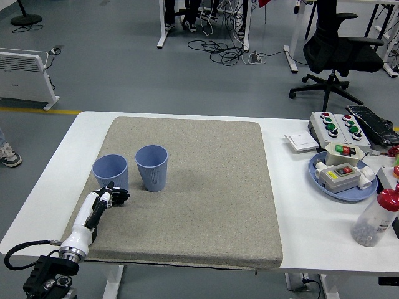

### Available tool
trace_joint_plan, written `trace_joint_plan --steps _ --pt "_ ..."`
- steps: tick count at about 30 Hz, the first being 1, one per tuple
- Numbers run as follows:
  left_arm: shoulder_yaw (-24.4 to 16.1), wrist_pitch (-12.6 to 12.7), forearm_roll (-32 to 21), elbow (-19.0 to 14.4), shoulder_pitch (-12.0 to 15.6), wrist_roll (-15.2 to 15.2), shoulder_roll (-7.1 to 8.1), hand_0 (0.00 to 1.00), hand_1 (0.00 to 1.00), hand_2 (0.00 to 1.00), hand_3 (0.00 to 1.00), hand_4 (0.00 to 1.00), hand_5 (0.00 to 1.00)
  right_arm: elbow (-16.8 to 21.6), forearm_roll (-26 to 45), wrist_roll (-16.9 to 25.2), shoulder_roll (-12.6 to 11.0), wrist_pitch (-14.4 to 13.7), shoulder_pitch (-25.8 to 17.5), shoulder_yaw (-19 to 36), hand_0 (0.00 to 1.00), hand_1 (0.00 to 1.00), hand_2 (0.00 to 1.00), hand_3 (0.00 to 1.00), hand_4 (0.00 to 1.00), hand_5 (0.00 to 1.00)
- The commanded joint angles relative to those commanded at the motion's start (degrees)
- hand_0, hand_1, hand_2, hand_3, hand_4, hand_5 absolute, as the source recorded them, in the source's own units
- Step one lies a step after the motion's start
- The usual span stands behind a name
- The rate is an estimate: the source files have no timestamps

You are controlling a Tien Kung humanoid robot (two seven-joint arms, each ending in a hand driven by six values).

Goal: Push cup pick cup insert cup

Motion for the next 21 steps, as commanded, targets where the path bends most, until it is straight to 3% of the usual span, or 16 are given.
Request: trace_joint_plan --steps 21 --pt "-0.47 0.36 0.48 9.33 -7.56 -1.63 -0.58 0.644 0.618 0.553 0.490 0.549 0.998 0.00 0.24 -0.05 -0.01 0.02 0.13 -0.62 0.724 0.656 0.660 0.582 0.094 0.542"
